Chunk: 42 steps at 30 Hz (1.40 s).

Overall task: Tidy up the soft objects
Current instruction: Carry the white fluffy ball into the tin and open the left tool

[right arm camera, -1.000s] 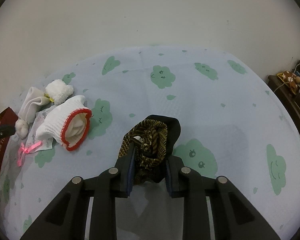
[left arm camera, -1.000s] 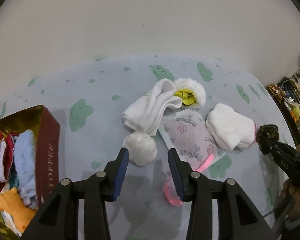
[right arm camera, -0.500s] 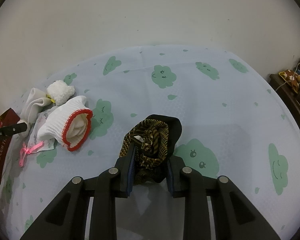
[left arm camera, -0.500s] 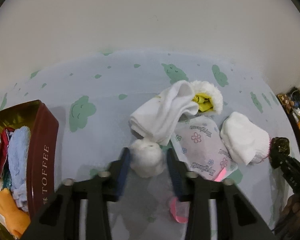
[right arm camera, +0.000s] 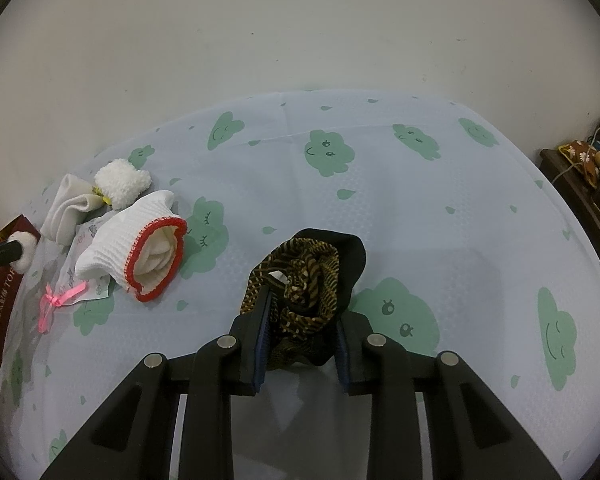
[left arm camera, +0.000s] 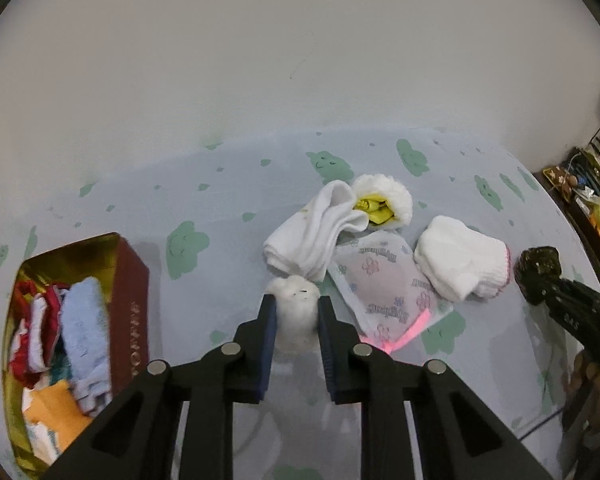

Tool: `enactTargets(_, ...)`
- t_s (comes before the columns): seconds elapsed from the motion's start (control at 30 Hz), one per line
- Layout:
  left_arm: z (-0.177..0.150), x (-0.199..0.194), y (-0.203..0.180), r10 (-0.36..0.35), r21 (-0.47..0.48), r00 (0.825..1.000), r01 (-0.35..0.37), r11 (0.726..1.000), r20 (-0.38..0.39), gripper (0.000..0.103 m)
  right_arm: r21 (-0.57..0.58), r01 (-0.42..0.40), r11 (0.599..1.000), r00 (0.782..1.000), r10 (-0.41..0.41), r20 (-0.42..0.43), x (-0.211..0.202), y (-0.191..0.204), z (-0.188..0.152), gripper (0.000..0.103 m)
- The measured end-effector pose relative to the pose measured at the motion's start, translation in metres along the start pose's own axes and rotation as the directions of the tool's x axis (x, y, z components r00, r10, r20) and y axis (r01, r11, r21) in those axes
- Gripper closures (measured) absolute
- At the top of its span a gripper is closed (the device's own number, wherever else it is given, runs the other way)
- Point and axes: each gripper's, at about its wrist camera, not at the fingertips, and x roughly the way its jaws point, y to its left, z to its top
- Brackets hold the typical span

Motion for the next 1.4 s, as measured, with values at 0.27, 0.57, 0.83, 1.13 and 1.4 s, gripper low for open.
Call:
enactTargets(0.27, -0.009, -0.046, 0.024, 0.052, -0.035, 0.997, -0.05, 0.998, 0.052, 0.083, 0.002, -0.004, 1.0, 1.0, 0.004, 0.0, 0.0, 0.0, 0.0, 0.076)
enactTargets(0.57, -0.018, -0.09, 0.091, 0.156, -0.135, 0.985, -0.145, 0.98, 0.075, 0.083, 0.002, -0.002, 1.0, 1.0, 0.002, 0.0, 0.001, 0.0, 0.0, 0.076)
enactTargets(0.83, -0.042, -0.113, 0.15, 0.225, -0.237, 0.973, -0.207, 0.949, 0.054, 0.083, -0.002, 0.002, 1.0, 1.0, -0.002, -0.001, 0.001, 0.001, -0.001, 0.076)
enactTargets(1.13, -0.065, -0.104, 0.188, 0.269, -0.302, 0.963, -0.258, 0.918, -0.005, 0.083, -0.01, 0.012, 1.0, 1.0, -0.012, -0.001, 0.002, 0.001, -0.003, 0.076)
enactTargets(1.4, -0.081, -0.084, 0.21, 0.252, -0.347, 0.965, -0.263, 0.9, -0.077, 0.083, -0.015, 0.015, 1.0, 1.0, -0.015, -0.002, 0.002, 0.002, -0.003, 0.076)
